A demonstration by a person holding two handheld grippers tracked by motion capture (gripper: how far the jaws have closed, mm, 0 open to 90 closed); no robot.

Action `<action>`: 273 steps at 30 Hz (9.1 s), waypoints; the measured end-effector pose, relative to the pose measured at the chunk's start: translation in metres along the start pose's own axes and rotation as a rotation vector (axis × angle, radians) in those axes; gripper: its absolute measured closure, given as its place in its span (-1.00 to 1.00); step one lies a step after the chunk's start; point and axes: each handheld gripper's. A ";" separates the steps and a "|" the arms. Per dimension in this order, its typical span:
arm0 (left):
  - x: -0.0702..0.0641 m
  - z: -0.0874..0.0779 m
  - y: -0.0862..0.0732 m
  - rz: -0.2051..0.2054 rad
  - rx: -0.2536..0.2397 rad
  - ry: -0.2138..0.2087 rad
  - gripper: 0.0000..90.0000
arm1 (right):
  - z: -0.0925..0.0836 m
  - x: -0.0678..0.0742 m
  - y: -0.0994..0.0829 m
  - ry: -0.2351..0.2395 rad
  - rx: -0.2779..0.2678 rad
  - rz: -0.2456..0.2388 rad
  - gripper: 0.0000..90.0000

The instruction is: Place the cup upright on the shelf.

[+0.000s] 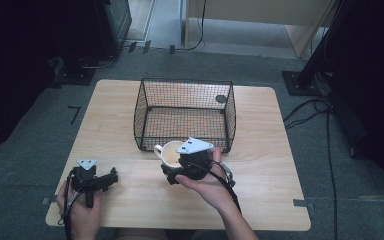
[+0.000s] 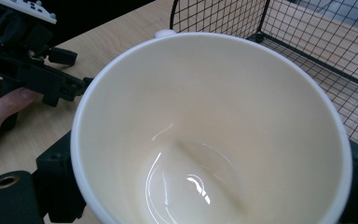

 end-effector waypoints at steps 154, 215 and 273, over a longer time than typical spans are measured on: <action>-0.001 0.000 0.001 0.009 0.001 -0.007 -1.00 | 0.103 -0.169 0.074 -0.117 0.063 -0.011 -0.99; -0.002 0.001 0.001 0.010 -0.002 -0.009 -1.00 | -0.037 -0.118 -0.005 -0.177 -0.008 0.049 -0.92; -0.002 0.000 0.001 0.012 0.000 -0.008 -1.00 | -0.098 -0.184 -0.171 -0.362 0.079 0.284 -1.00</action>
Point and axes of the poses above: each handheld gripper's, and its own axes: z roughly forward along the jaws, y roughly out of its top, x roughly to its left, and after that the axes turned 4 degrees about z, right-handed
